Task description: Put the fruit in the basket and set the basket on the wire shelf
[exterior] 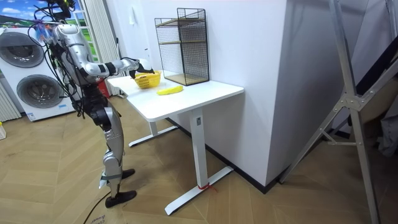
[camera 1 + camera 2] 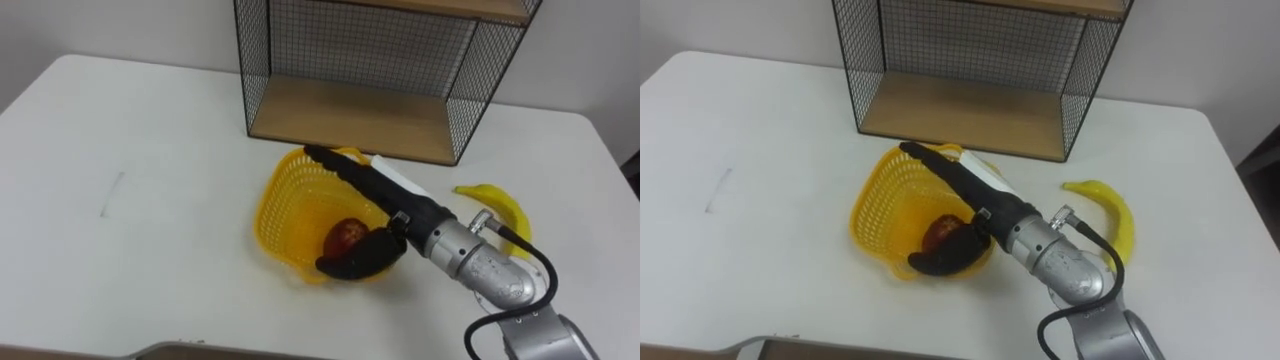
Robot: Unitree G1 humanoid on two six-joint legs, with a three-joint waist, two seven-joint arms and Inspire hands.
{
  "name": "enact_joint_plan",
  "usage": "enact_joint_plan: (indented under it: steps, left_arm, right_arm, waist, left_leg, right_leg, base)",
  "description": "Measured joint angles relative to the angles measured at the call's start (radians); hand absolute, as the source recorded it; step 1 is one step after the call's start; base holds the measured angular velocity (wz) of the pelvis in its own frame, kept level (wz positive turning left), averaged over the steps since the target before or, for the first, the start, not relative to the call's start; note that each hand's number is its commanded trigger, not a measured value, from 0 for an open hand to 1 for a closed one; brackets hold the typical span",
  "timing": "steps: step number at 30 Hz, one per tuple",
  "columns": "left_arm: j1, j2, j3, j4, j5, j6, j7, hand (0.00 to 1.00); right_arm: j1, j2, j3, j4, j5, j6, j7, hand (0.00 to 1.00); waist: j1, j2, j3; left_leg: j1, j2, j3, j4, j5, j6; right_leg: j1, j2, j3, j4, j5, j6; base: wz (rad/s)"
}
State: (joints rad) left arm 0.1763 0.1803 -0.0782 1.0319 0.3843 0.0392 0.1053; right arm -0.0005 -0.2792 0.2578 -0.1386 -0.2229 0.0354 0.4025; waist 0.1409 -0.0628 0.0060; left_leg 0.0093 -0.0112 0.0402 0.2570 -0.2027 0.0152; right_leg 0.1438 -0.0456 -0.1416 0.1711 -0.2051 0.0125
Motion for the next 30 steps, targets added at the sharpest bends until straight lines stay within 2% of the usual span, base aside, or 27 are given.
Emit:
enact_joint_plan:
  steps: [9, 14, 18, 23, 30]
  left_arm:
    - [0.021, 0.0, -0.002, 0.002, 0.003, 0.0, 0.0, 0.0]
    - [0.025, 0.001, -0.002, 0.007, 0.002, -0.007, 0.002, 0.0]
    - [0.038, 0.0, 0.003, 0.007, 0.003, -0.019, -0.001, 0.0]
    - [0.053, -0.006, 0.031, 0.004, 0.003, -0.022, -0.004, 0.0]
    - [0.072, -0.009, 0.082, 0.007, 0.003, -0.025, 0.007, 0.0]
  right_arm:
    - [0.0, 0.001, -0.024, -0.017, 0.099, 0.0, -0.033, 0.0]
    - [-0.02, 0.003, -0.094, -0.023, 0.142, -0.023, -0.07, 0.0]
    - [-0.022, 0.011, -0.173, -0.026, 0.261, -0.035, -0.098, 0.0]
    - [-0.022, 0.025, -0.248, -0.028, 0.291, -0.049, -0.149, 0.0]
    - [-0.017, 0.025, -0.282, -0.038, 0.299, -0.061, -0.241, 0.0]
  waist:
    - [-0.013, 0.009, -0.0018]
    - [-0.033, 0.006, -0.0005]
    - [-0.053, 0.004, 0.0016]
    - [-0.073, 0.015, 0.0091]
    - [-0.091, 0.026, 0.0005]
  left_leg:
    - [-0.001, 0.0, -0.004, -0.001, 0.001, 0.0]
    - [0.003, -0.002, -0.005, 0.001, 0.001, 0.001]
    - [0.002, -0.001, -0.004, 0.011, 0.001, 0.002]
    - [-0.002, 0.0, -0.003, 0.012, -0.001, 0.003]
    - [0.001, 0.0, 0.0, 0.011, -0.001, 0.003]
  right_leg:
    - [0.001, 0.0, -0.005, 0.001, 0.0, 0.0]
    - [0.004, -0.001, -0.005, 0.0, 0.0, 0.0]
    - [0.004, -0.001, -0.005, 0.0, 0.002, 0.002]
    - [-0.004, -0.001, -0.003, 0.0, 0.003, 0.002]
    - [-0.007, -0.001, 0.0, 0.001, 0.004, 0.001]
  base:
    - [0.0]
    - [0.0]
    - [0.0]
    - [0.0]
    - [-0.01]
